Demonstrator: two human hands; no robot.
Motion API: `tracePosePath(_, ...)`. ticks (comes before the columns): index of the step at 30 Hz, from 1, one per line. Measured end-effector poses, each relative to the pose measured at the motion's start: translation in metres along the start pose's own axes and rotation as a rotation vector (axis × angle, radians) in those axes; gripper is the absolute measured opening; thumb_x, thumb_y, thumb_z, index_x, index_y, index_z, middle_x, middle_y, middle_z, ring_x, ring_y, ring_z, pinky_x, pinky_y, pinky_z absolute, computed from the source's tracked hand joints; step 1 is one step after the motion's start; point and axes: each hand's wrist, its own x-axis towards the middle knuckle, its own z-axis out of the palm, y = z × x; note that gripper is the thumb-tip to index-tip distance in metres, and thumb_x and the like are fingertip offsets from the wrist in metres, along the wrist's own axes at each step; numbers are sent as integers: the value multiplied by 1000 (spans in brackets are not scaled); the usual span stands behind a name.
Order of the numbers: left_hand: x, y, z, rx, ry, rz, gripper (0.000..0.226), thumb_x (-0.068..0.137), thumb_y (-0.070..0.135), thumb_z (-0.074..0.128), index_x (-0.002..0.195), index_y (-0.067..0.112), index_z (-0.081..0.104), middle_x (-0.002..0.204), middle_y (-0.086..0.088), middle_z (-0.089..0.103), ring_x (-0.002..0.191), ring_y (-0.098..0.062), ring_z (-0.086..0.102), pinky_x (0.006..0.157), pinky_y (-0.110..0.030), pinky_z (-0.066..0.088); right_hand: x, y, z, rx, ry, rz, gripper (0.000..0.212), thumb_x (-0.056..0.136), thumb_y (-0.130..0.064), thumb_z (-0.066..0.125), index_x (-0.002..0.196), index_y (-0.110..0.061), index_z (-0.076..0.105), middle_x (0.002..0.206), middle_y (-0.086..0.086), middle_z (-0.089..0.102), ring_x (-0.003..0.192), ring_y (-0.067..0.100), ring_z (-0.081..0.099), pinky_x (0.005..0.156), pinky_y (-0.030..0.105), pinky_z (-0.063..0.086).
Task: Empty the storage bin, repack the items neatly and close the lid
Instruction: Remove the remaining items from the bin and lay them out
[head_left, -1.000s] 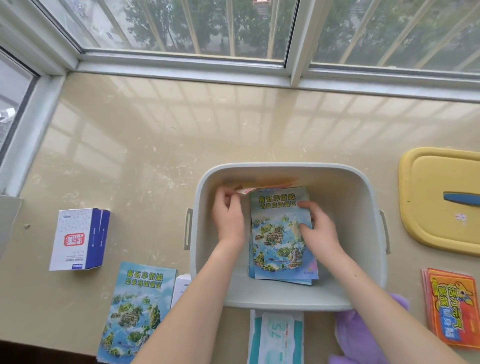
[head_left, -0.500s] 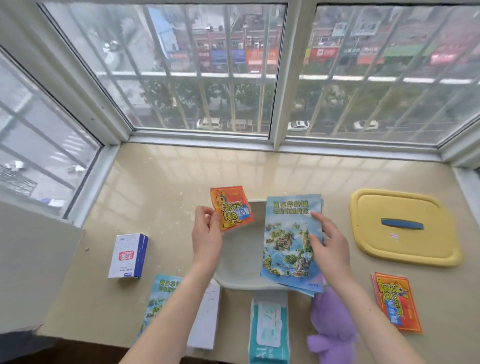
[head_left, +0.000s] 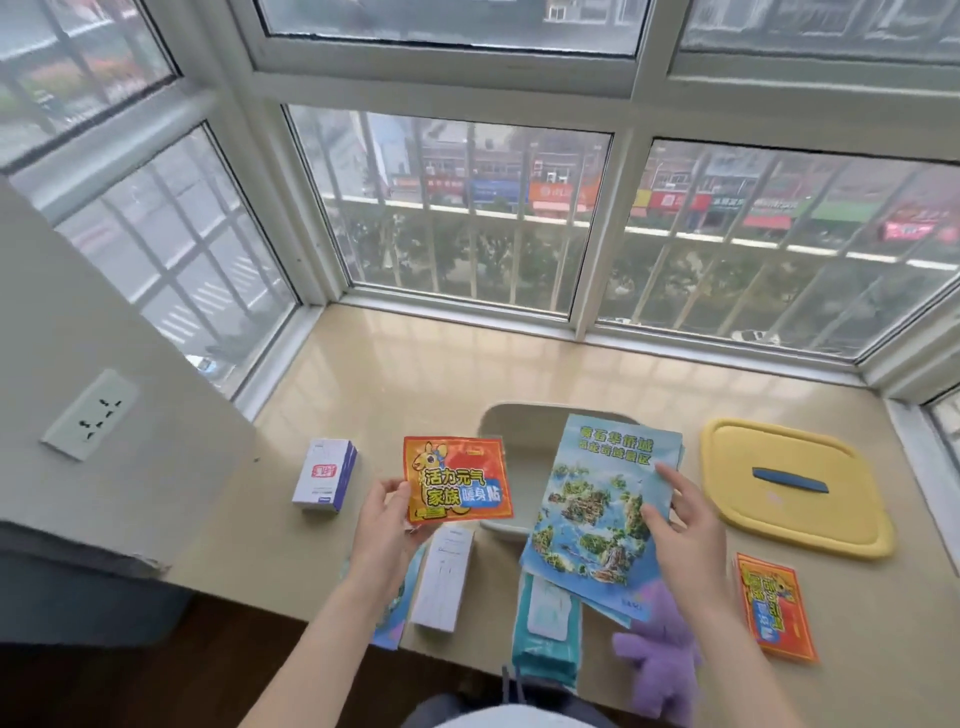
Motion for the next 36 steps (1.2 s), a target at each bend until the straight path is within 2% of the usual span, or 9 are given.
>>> tracePosePath(3,-8,-15,-17,48,32,-17,14,102,17,44,107,5,49,98,-17,69,85,-25,70,67,-35,58,-8,11,1,-43,-12,8,49,91,6,58,130,-22,60,131,0,58,122,12,51,78,4,45)
tracePosePath(7,-9,-18,-30,53,85,-34,12,101,18,46,106,7,50,99,-18,68,87,-26,69,70,-35,57,-9,21,8,-60,-72,33,50,91,5,59,128,-28,60,134,0,57,131,18,46,104,36,45)
tracePosePath(16,-18,-21,-76,6,260,-46,20,102,21,47,113,4,48,101,-17,68,88,-21,69,79,-37,56,-6,13,63,-82,-283,39,47,92,6,57,128,-24,61,124,-6,60,111,-6,52,86,7,46)
tracePosePath(21,-15,-5,-125,-40,309,11,20,101,21,48,115,7,47,98,-13,67,91,-18,67,83,-38,54,-12,8,107,-55,-290,24,50,91,4,57,124,-33,62,124,-6,64,121,12,56,101,36,50)
tracePosePath(24,-1,9,-161,-55,318,22,24,102,18,45,122,4,45,98,-12,66,92,-19,65,76,-34,53,-30,12,135,-33,-265,21,49,91,6,56,125,-28,62,125,-2,64,120,15,58,97,30,52)
tracePosePath(28,26,22,-222,-4,263,-20,29,103,21,45,126,3,43,106,-17,64,96,-21,65,77,-34,53,-71,29,181,-76,-187,59,48,90,9,55,126,-22,61,117,-5,64,105,-8,59,87,8,46)
tracePosePath(30,38,30,-252,35,223,-39,30,103,22,45,126,4,44,108,-17,64,97,-20,66,76,-33,53,-92,42,207,-76,-135,99,49,89,11,55,127,-19,61,119,0,65,105,-2,62,82,3,45)
tracePosePath(32,47,39,-277,66,192,-45,28,102,22,46,125,6,46,106,-14,65,97,-19,67,73,-31,53,-107,55,232,-87,-119,144,49,90,9,56,129,-20,60,128,-1,61,117,7,58,86,5,46)
tracePosePath(36,67,50,-313,93,151,-59,29,101,23,48,126,9,47,107,-13,65,98,-19,67,78,-33,53,-122,73,281,-112,-89,209,50,90,6,55,127,-28,60,132,-6,58,127,13,51,104,34,46)
